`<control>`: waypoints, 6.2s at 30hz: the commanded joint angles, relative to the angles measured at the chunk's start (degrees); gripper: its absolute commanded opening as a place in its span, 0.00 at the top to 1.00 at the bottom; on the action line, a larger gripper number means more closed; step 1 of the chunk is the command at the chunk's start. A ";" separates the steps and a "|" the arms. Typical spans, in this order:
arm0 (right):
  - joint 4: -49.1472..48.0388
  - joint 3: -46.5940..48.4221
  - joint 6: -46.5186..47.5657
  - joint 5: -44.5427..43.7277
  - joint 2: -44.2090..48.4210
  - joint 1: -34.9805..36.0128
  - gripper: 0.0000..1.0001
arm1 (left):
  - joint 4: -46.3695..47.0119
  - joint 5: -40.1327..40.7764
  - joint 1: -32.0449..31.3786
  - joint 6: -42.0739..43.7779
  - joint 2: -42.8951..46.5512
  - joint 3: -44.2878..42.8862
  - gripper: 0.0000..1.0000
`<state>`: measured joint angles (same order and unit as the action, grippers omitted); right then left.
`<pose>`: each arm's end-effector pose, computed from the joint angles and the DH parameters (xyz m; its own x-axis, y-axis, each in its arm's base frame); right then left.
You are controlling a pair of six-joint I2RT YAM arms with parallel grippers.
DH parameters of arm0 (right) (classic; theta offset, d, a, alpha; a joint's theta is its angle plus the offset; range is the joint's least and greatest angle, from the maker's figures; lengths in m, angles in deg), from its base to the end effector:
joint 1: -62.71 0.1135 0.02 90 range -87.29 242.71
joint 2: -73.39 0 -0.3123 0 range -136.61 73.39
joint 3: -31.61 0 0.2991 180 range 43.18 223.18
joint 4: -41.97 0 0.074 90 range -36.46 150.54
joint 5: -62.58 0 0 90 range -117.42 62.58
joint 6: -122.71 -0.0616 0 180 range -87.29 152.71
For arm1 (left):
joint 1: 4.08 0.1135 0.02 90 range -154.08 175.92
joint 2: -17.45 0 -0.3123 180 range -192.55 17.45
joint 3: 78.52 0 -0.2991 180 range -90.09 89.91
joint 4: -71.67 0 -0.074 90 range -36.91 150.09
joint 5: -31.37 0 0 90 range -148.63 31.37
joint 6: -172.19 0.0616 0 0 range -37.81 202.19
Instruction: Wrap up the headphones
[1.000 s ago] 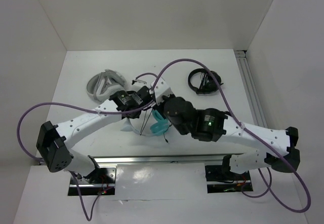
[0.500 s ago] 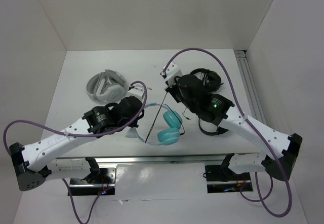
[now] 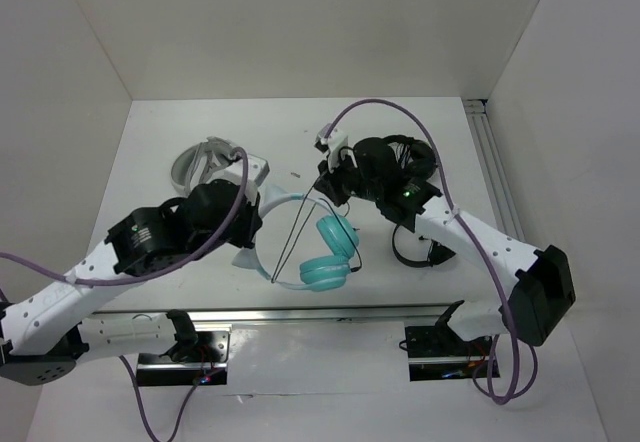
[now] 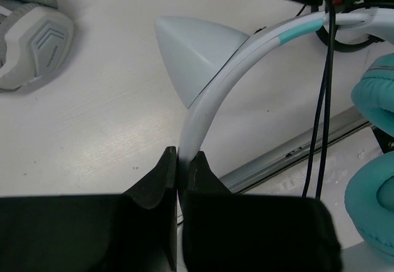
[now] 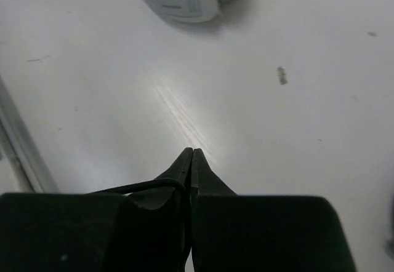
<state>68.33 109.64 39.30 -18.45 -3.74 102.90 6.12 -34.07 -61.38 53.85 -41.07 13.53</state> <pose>0.2774 0.2469 0.3647 -0.2407 -0.3518 -0.9046 -0.7777 0.6275 -0.0370 0.1417 -0.1734 0.4502 -0.5575 0.0692 -0.8273 0.3628 0.9166 -0.1678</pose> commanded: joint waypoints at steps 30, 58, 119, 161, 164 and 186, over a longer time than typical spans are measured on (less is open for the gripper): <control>-46.51 -11.00 -21.09 10.72 -25.53 6.57 0.66 | -2.71 -7.78 -0.97 -4.79 2.45 -15.73 1.00; -66.37 -15.74 -29.61 -0.10 -31.25 7.72 0.64 | 1.85 -10.22 -0.97 -9.54 5.96 -10.54 1.00; 10.28 -8.26 3.07 -80.33 7.59 52.80 1.00 | 5.37 -4.94 7.02 7.07 -19.62 8.35 1.00; 2.45 -17.94 1.14 -66.47 14.02 34.98 0.59 | -1.57 -15.94 -0.71 7.77 -7.48 7.04 1.00; 1.83 -17.94 0.54 -65.84 12.79 32.95 0.59 | -1.57 -14.81 -0.71 7.77 -7.48 7.03 1.00; 19.39 -4.41 -26.53 -68.39 18.24 31.36 0.00 | 27.94 -6.27 15.64 -5.41 -26.28 15.55 1.00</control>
<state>82.95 103.62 17.93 -85.33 14.58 133.15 22.97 -38.09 -45.46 51.71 -65.49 27.54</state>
